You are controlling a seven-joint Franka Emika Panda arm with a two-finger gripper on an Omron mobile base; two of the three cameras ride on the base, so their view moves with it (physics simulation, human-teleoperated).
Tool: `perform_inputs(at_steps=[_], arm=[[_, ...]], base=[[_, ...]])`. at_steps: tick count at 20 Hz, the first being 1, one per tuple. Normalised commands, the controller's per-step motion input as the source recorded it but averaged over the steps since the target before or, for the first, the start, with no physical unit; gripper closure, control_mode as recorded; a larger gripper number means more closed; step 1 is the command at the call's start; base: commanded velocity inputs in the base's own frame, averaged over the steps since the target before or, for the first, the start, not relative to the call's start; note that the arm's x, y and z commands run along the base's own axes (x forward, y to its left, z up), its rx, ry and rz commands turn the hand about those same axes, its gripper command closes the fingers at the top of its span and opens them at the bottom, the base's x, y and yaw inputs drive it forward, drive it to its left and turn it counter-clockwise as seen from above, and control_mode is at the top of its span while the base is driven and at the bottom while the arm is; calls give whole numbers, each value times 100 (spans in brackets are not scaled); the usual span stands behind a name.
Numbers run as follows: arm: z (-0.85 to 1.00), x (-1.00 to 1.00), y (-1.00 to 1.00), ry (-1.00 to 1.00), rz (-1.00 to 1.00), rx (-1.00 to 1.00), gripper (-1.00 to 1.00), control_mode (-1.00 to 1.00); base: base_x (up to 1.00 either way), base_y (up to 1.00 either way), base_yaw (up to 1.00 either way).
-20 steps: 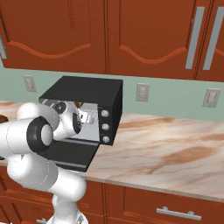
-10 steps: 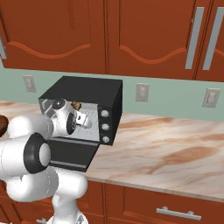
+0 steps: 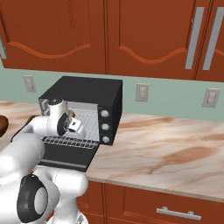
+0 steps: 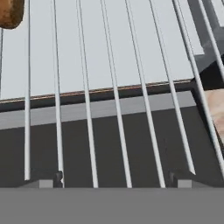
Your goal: Pick up the heated bread from the toaster oven and place it in the bowl. Then move the bread bowl to the dining counter.
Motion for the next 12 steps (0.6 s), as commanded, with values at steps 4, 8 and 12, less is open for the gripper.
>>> perform_inputs(at_steps=[4,8,12], arm=[[-56,-100,4,35,0,0,-100,-100],[-64,-100,6,34,0,0,-100,-100],[23,-98,39,-20,2,0,-100,-100]], base=[[0,0,0],[0,0,0],[0,0,0]])
